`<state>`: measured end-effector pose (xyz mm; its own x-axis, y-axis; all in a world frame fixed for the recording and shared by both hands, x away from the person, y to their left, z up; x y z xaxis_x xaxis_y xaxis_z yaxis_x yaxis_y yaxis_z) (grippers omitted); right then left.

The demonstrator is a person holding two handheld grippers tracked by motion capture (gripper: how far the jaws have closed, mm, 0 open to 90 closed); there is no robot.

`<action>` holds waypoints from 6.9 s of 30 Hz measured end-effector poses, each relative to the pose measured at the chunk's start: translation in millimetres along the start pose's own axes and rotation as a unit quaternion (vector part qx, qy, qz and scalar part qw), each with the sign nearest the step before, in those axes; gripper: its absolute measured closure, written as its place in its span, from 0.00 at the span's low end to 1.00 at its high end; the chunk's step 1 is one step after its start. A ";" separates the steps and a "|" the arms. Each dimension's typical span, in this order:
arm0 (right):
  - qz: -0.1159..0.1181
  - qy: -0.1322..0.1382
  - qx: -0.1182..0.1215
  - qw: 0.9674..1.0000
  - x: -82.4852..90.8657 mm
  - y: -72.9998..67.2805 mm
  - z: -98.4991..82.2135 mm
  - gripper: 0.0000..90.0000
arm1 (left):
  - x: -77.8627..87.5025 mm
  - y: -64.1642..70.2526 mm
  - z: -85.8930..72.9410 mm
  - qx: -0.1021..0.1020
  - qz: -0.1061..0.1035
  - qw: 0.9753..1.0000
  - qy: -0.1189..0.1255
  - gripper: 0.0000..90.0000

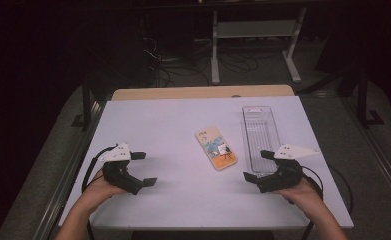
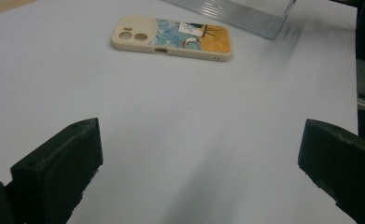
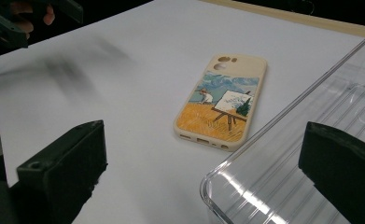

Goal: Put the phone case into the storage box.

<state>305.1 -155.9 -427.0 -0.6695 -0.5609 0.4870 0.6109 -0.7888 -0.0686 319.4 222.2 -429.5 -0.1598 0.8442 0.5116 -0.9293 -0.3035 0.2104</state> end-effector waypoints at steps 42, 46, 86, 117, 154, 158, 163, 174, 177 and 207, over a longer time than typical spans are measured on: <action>-0.002 0.002 0.001 1.000 1.5 5.6 -3.2 0.01 | -31.4 -2.4 27.8 -0.013 -0.043 0.999 -0.003 0.00; -0.002 0.001 -0.001 1.000 2.0 5.7 -3.6 0.01 | -36.3 -2.1 30.5 -0.015 -0.046 0.999 -0.004 0.00; -0.004 0.003 0.000 1.000 2.5 5.2 -2.6 0.01 | -77.0 -6.2 76.0 -0.040 -0.083 0.996 0.001 0.00; -0.003 0.002 0.001 1.000 3.0 4.7 -3.1 0.01 | -110.3 -15.9 107.1 -0.053 -0.095 0.994 0.004 0.03; -0.002 0.003 0.000 1.000 3.5 4.7 -3.5 0.01 | -164.5 -24.1 131.7 -0.042 -0.090 0.995 0.005 0.59; -0.001 0.003 0.000 1.000 3.5 4.6 -3.5 0.01 | -172.2 -26.5 131.2 -0.041 -0.087 0.995 -0.004 0.67; -0.001 0.003 -0.001 1.000 3.6 4.7 -3.6 0.01 | -184.3 -27.7 130.5 -0.029 -0.087 0.996 -0.003 0.77; 0.000 0.003 0.002 1.000 3.2 4.3 -3.6 0.01 | -206.3 -32.2 124.7 -0.019 -0.085 0.996 -0.023 0.96; 0.000 0.003 0.002 1.000 3.0 4.0 -3.7 0.01 | -213.0 -32.9 122.4 -0.018 -0.087 0.996 -0.028 1.00; 0.001 0.000 0.004 1.000 1.6 3.1 -5.8 0.01 | -265.9 -18.1 101.1 -0.021 -0.082 0.990 -0.112 1.00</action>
<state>303.5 -160.7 -431.5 -0.6682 -0.5618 0.4877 0.6151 -0.7859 -0.0626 412.4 -41.5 -485.1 0.0670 0.7604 0.6460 -0.9506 -0.1480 0.2727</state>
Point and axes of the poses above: each handheld gripper's, and its own axes: x roughly backward along the jaws, z roughly out of its top, y roughly to its right, the point moved 6 cm from there along -x, roughly forward along the jaws, and after that the axes turned 12 degrees about -z, right-handed, at the moved point
